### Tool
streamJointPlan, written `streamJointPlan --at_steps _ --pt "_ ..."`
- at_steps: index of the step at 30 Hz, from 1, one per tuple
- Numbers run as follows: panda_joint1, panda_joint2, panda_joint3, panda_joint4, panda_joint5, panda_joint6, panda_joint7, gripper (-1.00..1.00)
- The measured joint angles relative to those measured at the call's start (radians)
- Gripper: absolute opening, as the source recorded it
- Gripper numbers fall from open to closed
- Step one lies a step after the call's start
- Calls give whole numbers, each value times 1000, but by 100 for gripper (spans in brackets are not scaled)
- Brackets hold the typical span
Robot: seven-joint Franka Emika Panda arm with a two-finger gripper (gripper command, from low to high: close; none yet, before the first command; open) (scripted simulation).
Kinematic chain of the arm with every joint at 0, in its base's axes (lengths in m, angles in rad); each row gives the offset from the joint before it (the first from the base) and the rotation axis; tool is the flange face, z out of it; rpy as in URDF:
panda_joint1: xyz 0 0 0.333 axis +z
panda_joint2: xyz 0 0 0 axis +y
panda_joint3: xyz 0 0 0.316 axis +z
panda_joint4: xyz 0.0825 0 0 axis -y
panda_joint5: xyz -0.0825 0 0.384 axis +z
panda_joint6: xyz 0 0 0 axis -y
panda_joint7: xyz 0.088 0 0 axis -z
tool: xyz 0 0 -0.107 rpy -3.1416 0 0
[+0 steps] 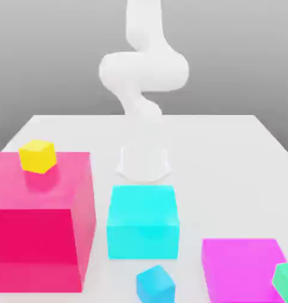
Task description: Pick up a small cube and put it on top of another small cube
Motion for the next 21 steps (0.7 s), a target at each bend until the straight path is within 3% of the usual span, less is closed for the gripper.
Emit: streamJointPlan --at_steps 21 --pt "70 768 -37 -117 9 297 -374 0"
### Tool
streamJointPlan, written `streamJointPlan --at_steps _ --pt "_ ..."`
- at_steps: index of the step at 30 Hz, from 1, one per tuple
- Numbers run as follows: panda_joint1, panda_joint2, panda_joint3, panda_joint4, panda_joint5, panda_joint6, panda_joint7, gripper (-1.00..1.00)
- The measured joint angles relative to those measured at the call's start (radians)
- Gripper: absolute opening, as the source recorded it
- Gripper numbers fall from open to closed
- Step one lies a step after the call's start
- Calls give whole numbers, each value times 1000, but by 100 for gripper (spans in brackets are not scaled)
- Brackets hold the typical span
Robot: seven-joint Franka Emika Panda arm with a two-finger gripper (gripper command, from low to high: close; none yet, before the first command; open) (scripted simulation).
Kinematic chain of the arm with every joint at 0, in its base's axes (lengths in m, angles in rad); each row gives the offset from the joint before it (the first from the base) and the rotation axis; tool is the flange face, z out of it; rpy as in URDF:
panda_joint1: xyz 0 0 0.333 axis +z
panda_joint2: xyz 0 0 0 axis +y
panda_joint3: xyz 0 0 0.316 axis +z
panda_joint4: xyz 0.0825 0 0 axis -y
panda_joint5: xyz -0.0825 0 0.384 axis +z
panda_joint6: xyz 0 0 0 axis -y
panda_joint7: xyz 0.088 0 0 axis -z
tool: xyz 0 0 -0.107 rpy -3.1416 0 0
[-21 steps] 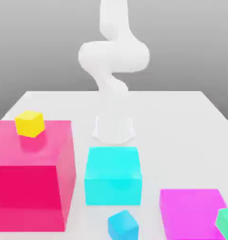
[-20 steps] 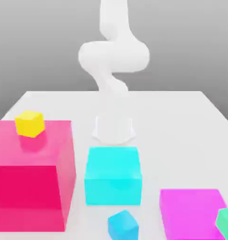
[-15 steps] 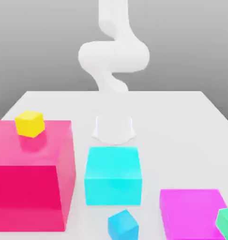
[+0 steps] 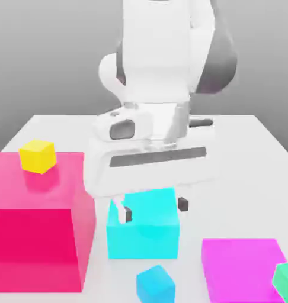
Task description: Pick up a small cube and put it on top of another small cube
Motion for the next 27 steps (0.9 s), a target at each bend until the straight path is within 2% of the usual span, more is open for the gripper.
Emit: streamJointPlan --at_steps 5,9,10,17,22,27 --pt "-11 181 18 -22 12 76 -88 0" --pt "-17 326 27 -2 17 186 -101 0" --pt "-19 355 28 3 18 209 -102 -100" --pt "-20 358 30 4 17 210 -101 -100" --pt "-21 203 28 -19 7 84 -100 -100" --pt "-61 26 -24 20 -63 -78 -66 -100"
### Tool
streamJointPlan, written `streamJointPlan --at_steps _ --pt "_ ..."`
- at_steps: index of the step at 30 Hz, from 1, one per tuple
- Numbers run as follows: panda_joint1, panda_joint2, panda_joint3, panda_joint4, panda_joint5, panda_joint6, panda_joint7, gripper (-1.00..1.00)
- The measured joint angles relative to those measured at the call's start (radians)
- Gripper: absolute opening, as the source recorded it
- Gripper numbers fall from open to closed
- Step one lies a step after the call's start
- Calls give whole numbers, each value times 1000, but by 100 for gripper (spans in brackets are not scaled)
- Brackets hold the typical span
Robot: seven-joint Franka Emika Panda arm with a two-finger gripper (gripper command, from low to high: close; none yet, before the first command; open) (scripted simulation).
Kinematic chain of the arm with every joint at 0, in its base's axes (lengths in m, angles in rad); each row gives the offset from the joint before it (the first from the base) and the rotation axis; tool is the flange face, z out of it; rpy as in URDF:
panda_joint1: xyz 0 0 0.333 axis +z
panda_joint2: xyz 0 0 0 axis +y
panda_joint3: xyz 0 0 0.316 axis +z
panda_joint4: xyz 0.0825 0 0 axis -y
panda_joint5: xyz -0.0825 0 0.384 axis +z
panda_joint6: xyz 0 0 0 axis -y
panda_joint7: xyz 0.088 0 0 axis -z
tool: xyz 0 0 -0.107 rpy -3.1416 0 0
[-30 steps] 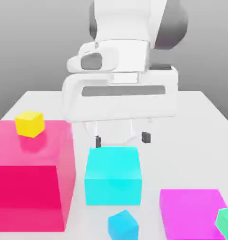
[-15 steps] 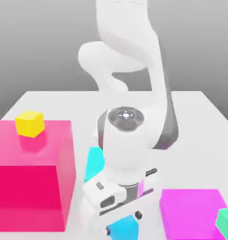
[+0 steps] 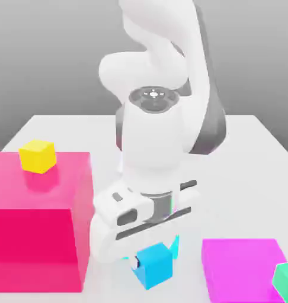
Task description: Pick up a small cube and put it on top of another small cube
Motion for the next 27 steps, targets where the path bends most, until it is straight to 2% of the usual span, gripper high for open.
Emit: streamJointPlan --at_steps 8,16,18,21,22,27 --pt "-148 -291 -54 11 -106 -278 166 -100" --pt "-327 -574 -140 -42 -87 -551 342 -100" --pt "-345 -583 -160 -76 -62 -549 361 -100" --pt "-353 -547 -175 -152 -57 -444 364 -100" --pt "-354 -535 -178 -174 -57 -411 363 100" --pt "-354 -535 -178 -174 -56 -411 362 100"
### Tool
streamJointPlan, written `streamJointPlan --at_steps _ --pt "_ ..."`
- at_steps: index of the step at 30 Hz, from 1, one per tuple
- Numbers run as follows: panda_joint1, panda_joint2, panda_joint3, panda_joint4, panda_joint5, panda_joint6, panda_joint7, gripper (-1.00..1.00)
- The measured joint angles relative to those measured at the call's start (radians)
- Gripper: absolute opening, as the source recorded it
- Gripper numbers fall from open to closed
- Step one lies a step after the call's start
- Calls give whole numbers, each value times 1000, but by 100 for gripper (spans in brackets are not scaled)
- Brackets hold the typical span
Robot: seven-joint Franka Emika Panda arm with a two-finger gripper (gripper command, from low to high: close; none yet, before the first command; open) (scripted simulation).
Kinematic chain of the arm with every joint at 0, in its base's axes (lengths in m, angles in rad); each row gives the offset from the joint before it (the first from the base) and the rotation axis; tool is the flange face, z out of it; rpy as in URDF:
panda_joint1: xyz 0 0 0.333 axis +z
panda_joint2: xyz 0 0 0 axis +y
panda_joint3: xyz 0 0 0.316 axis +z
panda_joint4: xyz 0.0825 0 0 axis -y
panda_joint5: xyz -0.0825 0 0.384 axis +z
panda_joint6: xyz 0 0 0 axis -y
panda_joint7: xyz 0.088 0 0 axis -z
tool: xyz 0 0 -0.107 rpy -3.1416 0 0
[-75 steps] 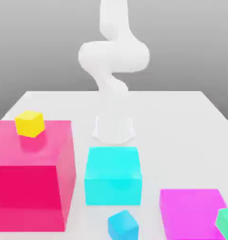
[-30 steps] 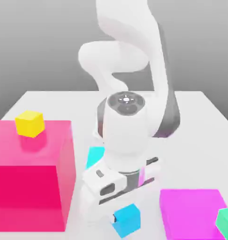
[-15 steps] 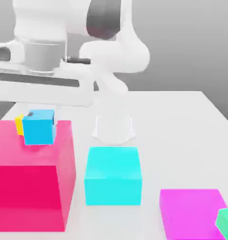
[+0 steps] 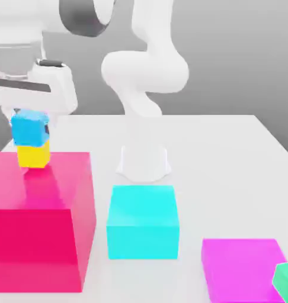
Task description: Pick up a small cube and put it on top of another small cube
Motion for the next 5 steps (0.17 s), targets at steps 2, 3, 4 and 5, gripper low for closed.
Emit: streamJointPlan --at_steps 2,3,4,5 --pt "-2 1 1 -3 -5 4 3 100" --pt "-2 -9 4 15 -5 -25 4 100" --pt "-2 -22 8 38 -4 -60 5 100" --pt "-2 -37 12 63 -3 -100 5 100"
